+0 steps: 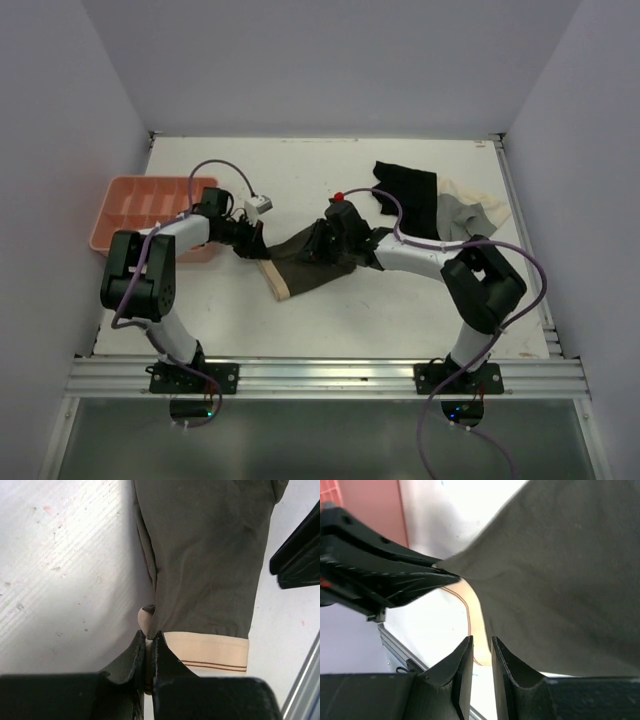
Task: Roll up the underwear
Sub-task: Fold the underwear
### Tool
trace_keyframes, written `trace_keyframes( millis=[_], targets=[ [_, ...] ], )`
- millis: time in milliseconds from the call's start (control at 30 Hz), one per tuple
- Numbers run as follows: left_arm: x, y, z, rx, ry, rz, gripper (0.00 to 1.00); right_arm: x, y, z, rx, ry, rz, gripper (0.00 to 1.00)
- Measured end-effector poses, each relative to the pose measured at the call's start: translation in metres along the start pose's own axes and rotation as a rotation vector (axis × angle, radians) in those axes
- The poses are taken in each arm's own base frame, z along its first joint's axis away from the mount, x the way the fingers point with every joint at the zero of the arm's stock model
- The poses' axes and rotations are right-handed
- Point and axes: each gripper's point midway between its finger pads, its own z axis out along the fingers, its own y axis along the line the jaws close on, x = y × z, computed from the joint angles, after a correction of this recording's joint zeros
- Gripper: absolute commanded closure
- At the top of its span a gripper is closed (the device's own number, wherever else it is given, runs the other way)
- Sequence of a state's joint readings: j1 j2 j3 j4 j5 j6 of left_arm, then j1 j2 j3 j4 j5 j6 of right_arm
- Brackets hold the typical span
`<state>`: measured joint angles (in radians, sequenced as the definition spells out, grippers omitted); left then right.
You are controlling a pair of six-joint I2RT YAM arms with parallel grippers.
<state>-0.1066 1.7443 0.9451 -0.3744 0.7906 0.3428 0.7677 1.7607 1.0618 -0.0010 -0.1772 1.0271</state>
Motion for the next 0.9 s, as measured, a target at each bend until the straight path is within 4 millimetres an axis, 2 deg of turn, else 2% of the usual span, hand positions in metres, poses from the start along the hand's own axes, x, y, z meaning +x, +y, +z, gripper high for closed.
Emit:
trace_keyframes(
  millis=[67, 233, 533, 733, 900],
  targets=[
    [-0.003, -0.004, -0.001, -0.026, -0.009, 0.044, 1.00, 0.006, -0.008, 0.003, 0.009, 0.010, 0.015, 0.77],
    [-0.002, -0.018, 0.002, -0.070, -0.010, 0.145, 1.00, 0.034, -0.057, 0.026, 0.116, 0.075, 0.069, 0.79],
    [0.005, -0.043, 0.000, -0.140, -0.008, 0.332, 1.00, 0.033, -0.042, 0.044, 0.007, 0.074, 0.126, 0.81],
    [0.011, -0.058, 0.006, -0.180, 0.004, 0.443, 1.00, 0.033, -0.043, 0.044, 0.007, 0.074, 0.118, 0.81],
    [0.012, -0.057, 0.008, -0.242, 0.018, 0.491, 1.00, 0.034, -0.047, 0.035, 0.040, 0.074, 0.071, 0.77]
  ],
)
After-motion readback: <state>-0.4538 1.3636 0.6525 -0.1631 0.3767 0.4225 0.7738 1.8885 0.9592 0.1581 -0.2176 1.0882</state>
